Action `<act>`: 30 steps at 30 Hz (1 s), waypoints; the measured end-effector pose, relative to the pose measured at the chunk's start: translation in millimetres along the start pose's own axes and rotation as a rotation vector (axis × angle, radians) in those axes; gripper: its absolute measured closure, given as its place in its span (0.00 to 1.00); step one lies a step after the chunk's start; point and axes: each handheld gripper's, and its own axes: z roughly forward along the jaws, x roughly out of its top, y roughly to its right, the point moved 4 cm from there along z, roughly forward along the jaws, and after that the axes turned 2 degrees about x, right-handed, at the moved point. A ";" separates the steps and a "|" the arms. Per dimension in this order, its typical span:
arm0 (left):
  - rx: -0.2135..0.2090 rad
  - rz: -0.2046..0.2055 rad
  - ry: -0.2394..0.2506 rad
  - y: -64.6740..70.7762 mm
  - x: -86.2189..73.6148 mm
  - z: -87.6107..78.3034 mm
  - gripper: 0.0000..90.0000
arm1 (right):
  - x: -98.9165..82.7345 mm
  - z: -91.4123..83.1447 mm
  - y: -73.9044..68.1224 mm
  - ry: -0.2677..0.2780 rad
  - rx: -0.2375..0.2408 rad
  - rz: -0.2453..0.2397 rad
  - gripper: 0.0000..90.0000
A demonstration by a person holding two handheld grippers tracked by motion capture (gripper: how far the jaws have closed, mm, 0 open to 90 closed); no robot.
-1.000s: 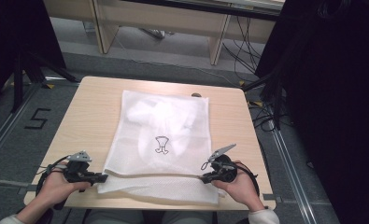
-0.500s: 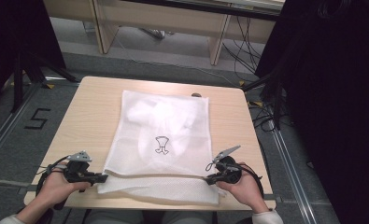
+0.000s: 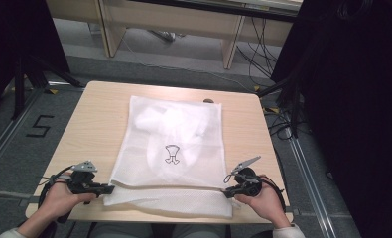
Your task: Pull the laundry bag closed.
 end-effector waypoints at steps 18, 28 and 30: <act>0.045 0.066 -0.064 -2.8 -2.7 -0.5 0.95 | -13.2 -8.2 16.4 -0.015 -0.068 0.061 1.00; 0.059 0.146 -0.040 2.9 -7.8 -4.2 0.61 | -10.3 -7.8 21.5 0.057 -0.110 0.089 0.84; 0.081 0.154 -0.002 3.3 -6.6 -7.7 0.49 | -9.3 -7.2 22.8 0.077 -0.123 0.095 0.77</act>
